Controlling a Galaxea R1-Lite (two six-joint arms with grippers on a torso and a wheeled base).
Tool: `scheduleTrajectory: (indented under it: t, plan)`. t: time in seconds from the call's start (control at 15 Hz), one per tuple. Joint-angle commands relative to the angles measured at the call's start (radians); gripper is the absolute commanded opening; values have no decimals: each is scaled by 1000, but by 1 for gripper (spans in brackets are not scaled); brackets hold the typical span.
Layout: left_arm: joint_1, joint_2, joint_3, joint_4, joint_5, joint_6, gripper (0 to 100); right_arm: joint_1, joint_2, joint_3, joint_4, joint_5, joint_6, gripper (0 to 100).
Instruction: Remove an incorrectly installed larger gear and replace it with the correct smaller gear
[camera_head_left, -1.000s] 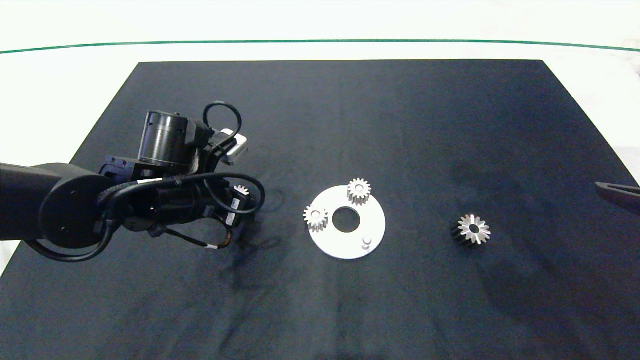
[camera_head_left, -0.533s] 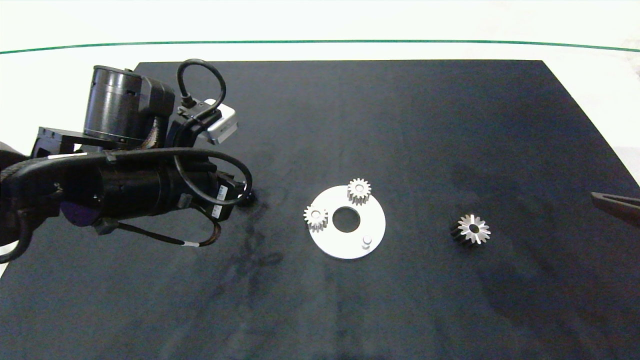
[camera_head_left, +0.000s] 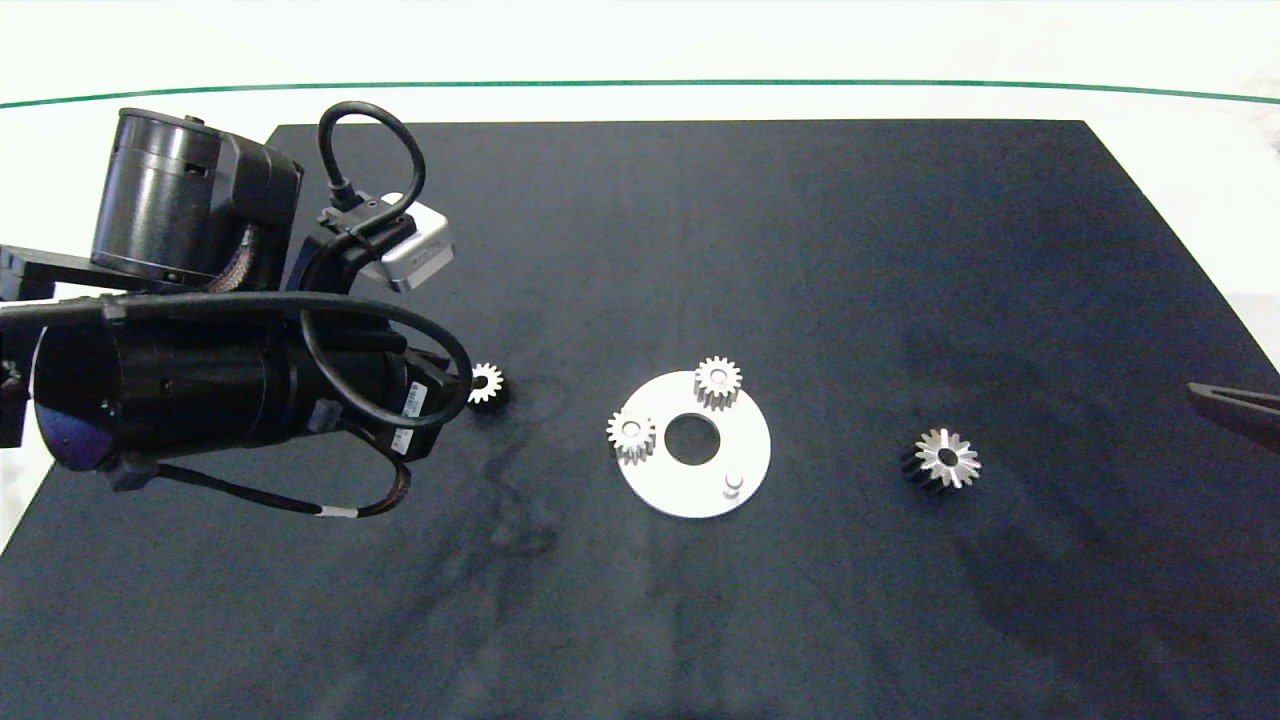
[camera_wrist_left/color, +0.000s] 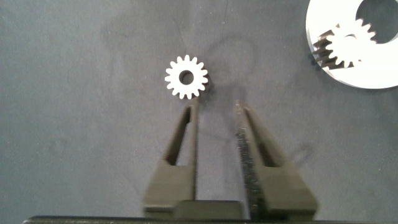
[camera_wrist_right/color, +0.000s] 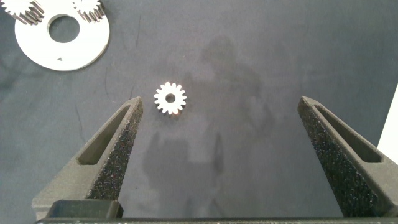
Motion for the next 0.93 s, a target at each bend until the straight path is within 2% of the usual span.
scheduleTrajectory:
  t: [0.07, 0.33, 0.47, 0.67, 0.8, 0.93]
  plan:
    - [2, 4, 6, 1, 1, -2, 100, 2, 0, 2, 2, -1, -2, 100]
    - [14, 76, -1, -3, 1, -29, 100, 2, -11, 12, 2, -1, -2, 100]
    - [34, 109, -7, -12, 1, -33, 100, 2, -14, 12, 2, -1, -2, 100]
    - [81, 165, -7, -87, 1, -31, 100, 0, -14, 17, 2, 0, -1, 100]
    - [109, 188, -7, -97, 1, -33, 100, 0, -15, 20, 2, 3, 14, 100]
    - [124, 198, -2, -97, 1, -36, 100, 0, -14, 20, 2, 3, 16, 100]
